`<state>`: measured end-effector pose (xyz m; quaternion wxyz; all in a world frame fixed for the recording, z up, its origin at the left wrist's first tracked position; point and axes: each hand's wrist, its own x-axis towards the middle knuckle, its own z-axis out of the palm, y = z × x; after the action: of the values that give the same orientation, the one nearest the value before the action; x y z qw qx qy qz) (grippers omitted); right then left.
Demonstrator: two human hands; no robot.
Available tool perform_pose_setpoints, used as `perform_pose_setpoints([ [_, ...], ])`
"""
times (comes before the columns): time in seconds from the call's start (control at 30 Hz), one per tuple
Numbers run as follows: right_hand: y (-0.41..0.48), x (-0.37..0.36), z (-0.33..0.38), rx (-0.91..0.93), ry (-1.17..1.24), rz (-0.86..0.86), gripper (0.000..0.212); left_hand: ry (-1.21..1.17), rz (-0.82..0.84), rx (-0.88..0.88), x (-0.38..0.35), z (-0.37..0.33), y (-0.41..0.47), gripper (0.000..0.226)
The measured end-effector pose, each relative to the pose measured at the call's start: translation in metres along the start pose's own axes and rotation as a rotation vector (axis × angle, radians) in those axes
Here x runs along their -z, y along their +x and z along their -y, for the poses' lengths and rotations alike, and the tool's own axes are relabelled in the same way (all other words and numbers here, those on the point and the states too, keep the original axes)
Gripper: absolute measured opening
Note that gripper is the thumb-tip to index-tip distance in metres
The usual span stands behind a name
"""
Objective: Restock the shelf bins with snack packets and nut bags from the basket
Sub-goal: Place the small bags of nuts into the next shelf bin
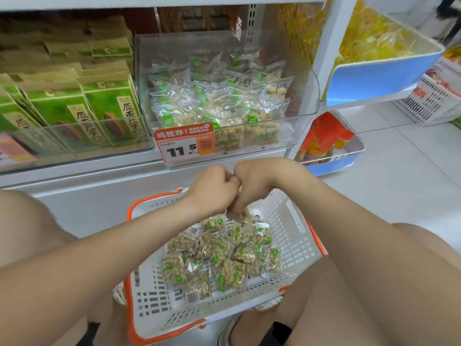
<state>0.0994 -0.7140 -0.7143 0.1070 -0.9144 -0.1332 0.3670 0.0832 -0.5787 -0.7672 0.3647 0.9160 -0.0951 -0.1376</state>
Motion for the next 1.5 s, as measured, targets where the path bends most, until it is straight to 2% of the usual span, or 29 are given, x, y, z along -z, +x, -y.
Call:
perform_pose_setpoints([
  [0.17,-0.012,0.013,-0.007,0.152,0.361,-0.234,0.033,-0.119,-0.325,-0.043,0.02,-0.02,0.006,0.041],
  [0.23,-0.017,0.016,-0.011,0.219,0.422,-0.351,0.022,-0.162,-0.363,-0.118,0.032,-0.033,0.003,0.042],
  [0.37,-0.03,0.024,-0.015,0.315,0.591,-0.421,0.006,-0.096,-0.452,-0.363,0.05,-0.052,-0.005,0.033],
  [0.43,-0.035,0.029,-0.016,0.32,0.705,-0.477,0.019,-0.113,-0.529,-0.399,0.058,-0.055,-0.002,0.024],
  [0.5,-0.039,0.034,-0.015,0.314,0.851,-0.569,0.014,-0.143,-0.619,-0.421,0.065,-0.056,0.004,0.025],
  [0.53,-0.041,0.036,-0.015,0.294,0.93,-0.628,0.023,-0.145,-0.652,-0.43,0.068,-0.057,0.007,0.024],
  [0.6,-0.043,0.038,-0.014,0.219,1.05,-0.75,0.019,-0.135,-0.654,-0.421,0.072,-0.058,0.014,0.023],
  [0.73,-0.038,0.037,-0.014,0.237,1.206,-0.856,0.036,-0.168,-0.482,-0.357,0.07,-0.054,0.029,0.039],
  [0.83,-0.03,0.038,-0.019,0.227,1.133,-0.971,0.037,-0.1,-0.481,-0.426,0.072,-0.054,0.031,0.041],
  [0.93,-0.027,0.044,-0.027,0.257,1.059,-1.286,0.03,0.037,-0.569,-0.568,0.077,-0.056,0.03,0.02],
  [1.0,-0.027,0.052,-0.034,0.277,1.066,-1.441,0.034,0.265,-0.613,-0.635,0.079,-0.053,0.033,0.011],
  [1.07,-0.028,0.059,-0.044,0.272,1.099,-1.528,0.039,0.488,-0.557,-0.653,0.079,-0.049,0.04,0.014],
  [1.13,-0.025,0.067,-0.056,0.254,1.055,-1.587,0.033,0.58,-0.414,-0.641,0.079,-0.048,0.044,0.025],
  [1.23,-0.018,0.075,-0.07,0.185,0.814,-1.638,0.029,0.658,-0.302,-0.61,0.078,-0.049,0.046,0.039],
  [1.4,-0.004,0.086,-0.081,0.104,0.383,-1.501,0.026,0.672,-0.253,-0.552,0.078,-0.056,0.052,0.059],
  [1.5,-0.006,0.097,-0.08,-0.079,0.056,-1.507,0.027,0.744,-0.23,-0.518,0.076,-0.056,0.057,0.058],
])
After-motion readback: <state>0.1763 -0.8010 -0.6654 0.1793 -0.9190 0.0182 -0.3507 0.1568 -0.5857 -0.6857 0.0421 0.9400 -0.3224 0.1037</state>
